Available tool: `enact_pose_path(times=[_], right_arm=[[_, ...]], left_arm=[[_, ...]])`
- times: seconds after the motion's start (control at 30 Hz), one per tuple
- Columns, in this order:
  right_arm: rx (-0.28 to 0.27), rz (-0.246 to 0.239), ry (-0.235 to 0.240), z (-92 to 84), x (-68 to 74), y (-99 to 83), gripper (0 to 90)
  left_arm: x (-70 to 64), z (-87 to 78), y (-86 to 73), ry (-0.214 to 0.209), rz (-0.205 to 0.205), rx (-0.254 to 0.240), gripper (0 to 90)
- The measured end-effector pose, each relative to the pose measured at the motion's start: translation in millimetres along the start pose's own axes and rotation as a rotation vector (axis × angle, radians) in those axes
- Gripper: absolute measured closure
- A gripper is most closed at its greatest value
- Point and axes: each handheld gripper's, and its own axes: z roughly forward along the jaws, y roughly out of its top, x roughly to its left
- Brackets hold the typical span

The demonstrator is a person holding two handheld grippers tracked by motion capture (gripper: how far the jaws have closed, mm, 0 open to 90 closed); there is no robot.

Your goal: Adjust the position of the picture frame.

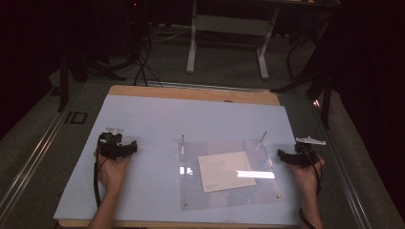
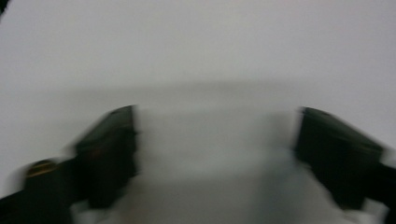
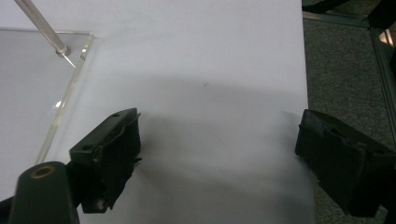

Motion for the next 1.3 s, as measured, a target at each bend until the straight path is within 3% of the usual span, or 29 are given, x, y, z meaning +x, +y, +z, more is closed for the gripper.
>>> enact_pose_path(times=[0.07, 0.1, 0.2, 0.23, 0.27, 0.33, 0.53, 0.7, 0.83, 1.03, 1.17, 1.3], right_arm=[[0.000, 0.002, -0.002, -0.3, 0.3, 0.1, 13.9], [0.000, 0.002, -0.002, -0.3, 0.3, 0.1, 13.9], [-0.016, -0.015, -0.011, -2.3, 3.3, 0.0, 21.4], [-0.016, -0.015, -0.011, -2.3, 3.3, 0.0, 21.4], [-0.024, -0.017, -0.014, -2.9, 4.1, 0.2, 25.5], [-0.038, -0.029, -0.022, -5.6, 5.7, 1.1, 33.7], [-0.092, -0.050, 0.045, -12.8, 7.9, 4.4, 47.3], [-0.114, -0.100, 0.115, -13.8, 16.1, 7.5, 52.8], [-0.112, -0.156, 0.135, -14.2, 26.2, 11.4, 56.0], [-0.145, -0.138, 0.172, -15.7, 31.7, 15.7, 54.8], [-0.165, -0.135, 0.202, -16.4, 33.7, 19.0, 61.2], [-0.165, -0.138, 0.238, -14.5, 38.1, 26.2, 60.2]], left_arm=[[-0.1, -2.9, -0.4, -0.030, 0.017, -0.016, 39.4], [-0.1, -2.9, -0.4, -0.030, 0.017, -0.016, 42.6], [-0.7, -6.9, 0.2, -0.090, 0.021, -0.052, 42.8], [-0.7, -6.9, 0.2, -0.090, 0.021, -0.052, 43.1], [-2.0, -9.8, 1.1, -0.118, 0.027, -0.071, 43.1], [-3.7, -13.0, 1.6, -0.131, 0.040, -0.080, 45.0], [-8.7, -20.5, 5.0, -0.201, 0.031, -0.114, 48.1], [-17.2, -23.6, 6.7, -0.226, 0.065, -0.115, 48.6], [-23.5, -24.8, 8.2, -0.256, 0.089, -0.114, 50.4], [-35.7, -29.9, 11.7, -0.307, 0.121, -0.142, 51.5], [-43.2, -32.0, 13.8, -0.344, 0.146, -0.146, 55.0], [-51.2, -32.6, 15.6, -0.349, 0.164, -0.140, 55.4]])
